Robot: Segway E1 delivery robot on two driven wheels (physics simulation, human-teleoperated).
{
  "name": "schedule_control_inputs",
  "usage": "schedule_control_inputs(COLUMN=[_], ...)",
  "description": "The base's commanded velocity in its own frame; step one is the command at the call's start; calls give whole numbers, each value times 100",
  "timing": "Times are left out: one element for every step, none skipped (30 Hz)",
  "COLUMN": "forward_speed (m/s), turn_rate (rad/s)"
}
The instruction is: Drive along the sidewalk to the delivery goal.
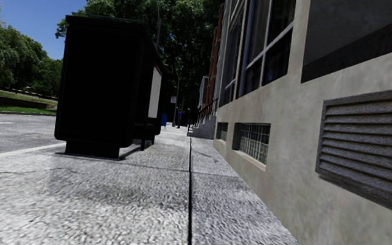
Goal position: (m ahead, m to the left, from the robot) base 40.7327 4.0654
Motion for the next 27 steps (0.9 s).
schedule_control_inputs(forward_speed=[200,200,200,200,200,200,200,200,200,200,200,200,200,200,200,200,200,200,200,200,200,200,200,200,200,200,200], turn_rate=[17,17,17,17,5,5,0,0,0,0,0,0,0,0,0,0,4,6,9,9,12,14,17,17,18,19,18])
